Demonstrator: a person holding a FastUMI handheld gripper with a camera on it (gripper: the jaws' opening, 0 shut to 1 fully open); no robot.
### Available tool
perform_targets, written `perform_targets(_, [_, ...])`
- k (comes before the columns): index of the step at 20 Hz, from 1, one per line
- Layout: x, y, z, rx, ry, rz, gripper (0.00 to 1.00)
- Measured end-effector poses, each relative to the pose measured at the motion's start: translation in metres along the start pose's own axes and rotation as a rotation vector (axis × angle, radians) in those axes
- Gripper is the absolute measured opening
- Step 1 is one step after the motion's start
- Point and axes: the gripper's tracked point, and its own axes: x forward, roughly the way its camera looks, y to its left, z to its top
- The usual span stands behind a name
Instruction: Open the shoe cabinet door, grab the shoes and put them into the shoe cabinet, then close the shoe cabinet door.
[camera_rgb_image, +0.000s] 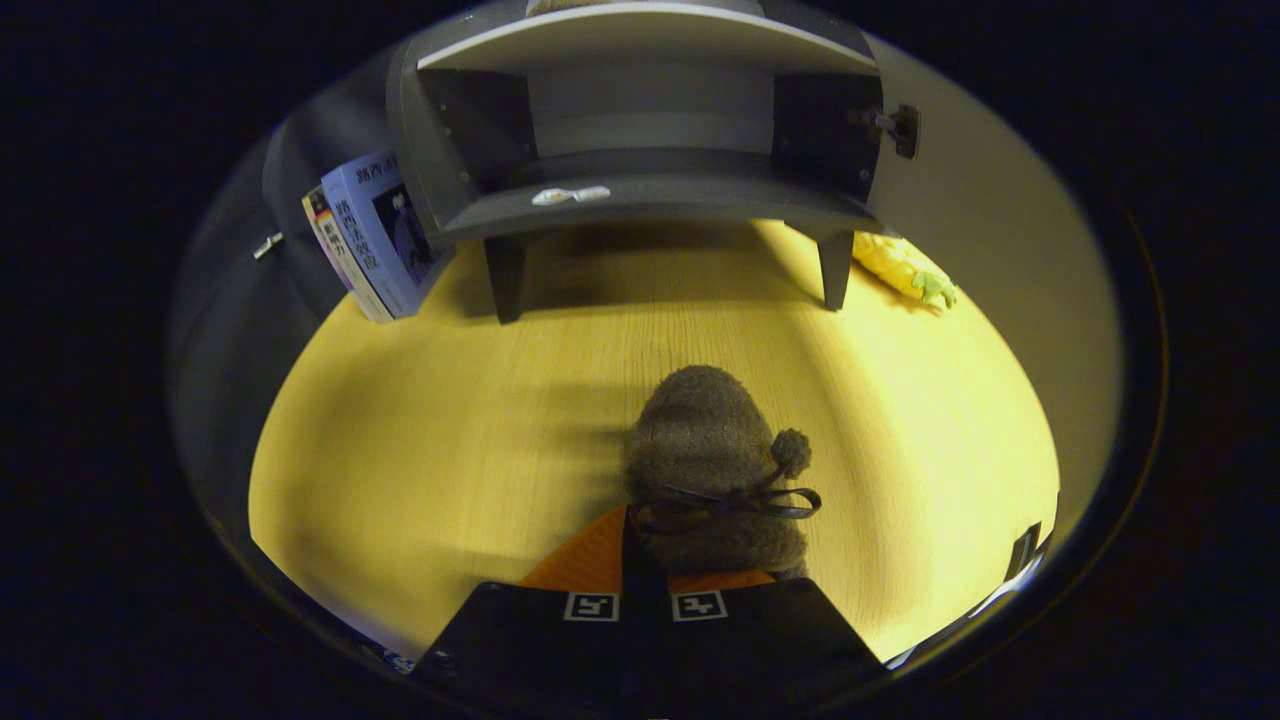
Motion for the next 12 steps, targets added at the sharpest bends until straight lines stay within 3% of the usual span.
perform_targets(5, [-0.047,0.009,0.093,0.013,-0.158,0.019,0.04])
perform_targets(12, [-0.113,0.007,0.246,0.006,-0.408,-0.024,0.04])
